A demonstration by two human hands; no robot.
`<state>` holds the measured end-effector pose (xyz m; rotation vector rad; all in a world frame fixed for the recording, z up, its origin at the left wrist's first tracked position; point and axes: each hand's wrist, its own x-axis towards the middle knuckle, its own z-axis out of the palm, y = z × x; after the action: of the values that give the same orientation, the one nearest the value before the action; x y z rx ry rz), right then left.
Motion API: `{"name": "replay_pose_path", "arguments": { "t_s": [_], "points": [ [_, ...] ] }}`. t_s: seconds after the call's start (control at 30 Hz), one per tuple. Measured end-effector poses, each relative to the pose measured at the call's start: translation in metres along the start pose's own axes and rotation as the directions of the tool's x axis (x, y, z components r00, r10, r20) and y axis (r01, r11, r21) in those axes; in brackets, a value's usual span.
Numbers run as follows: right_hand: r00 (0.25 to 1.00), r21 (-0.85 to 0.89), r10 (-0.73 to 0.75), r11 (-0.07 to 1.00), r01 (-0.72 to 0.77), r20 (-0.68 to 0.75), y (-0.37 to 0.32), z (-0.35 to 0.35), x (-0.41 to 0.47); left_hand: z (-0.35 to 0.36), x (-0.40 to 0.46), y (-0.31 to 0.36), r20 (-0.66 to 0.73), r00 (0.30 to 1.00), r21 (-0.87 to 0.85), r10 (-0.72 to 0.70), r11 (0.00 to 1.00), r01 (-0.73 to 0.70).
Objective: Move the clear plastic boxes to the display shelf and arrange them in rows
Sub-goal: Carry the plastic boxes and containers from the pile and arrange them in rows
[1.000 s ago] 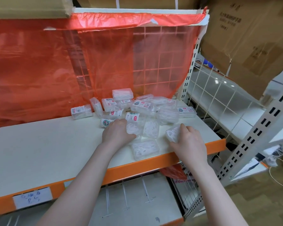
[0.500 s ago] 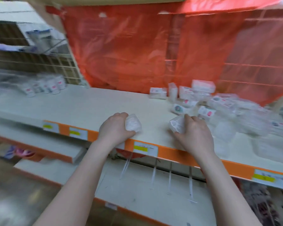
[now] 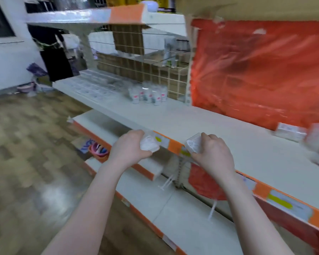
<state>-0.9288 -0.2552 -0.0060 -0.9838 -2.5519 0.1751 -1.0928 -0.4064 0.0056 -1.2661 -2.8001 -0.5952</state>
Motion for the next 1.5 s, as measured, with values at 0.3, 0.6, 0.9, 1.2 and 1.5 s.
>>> {"name": "replay_pose_path", "arguments": {
  "t_s": [0.3, 0.6, 0.9, 1.2, 1.5],
  "points": [
    [0.996, 0.075, -0.063, 0.995, 0.058, 0.062, -0.146, 0.061, 0.075, -0.054, 0.046, -0.16, -0.014, 0.996, 0.029, -0.084, 0.996, 0.085],
    [0.992, 0.084, -0.09, 0.993, 0.082, 0.094, -0.218, 0.117, 0.166, -0.057, 0.122, -0.25, -0.031, 0.981, -0.047, -0.19, 0.981, 0.188],
    [0.987, 0.175, -0.078, 0.983, 0.053, 0.14, -0.279, 0.176, 0.292, -0.069, 0.26, -0.312, 0.018, 0.985, -0.029, -0.171, 0.985, 0.171],
    [0.978, 0.092, -0.076, 0.994, 0.059, 0.193, -0.334, 0.214, 0.39, -0.077, 0.368, -0.368, 0.065, 0.991, -0.066, -0.12, 0.99, 0.125],
    [0.96, -0.018, 0.176, 0.984, -0.176, 0.218, -0.384, 0.265, 0.466, -0.071, 0.489, -0.445, 0.202, 0.97, -0.005, 0.137, 0.99, -0.139]
  ]
}}
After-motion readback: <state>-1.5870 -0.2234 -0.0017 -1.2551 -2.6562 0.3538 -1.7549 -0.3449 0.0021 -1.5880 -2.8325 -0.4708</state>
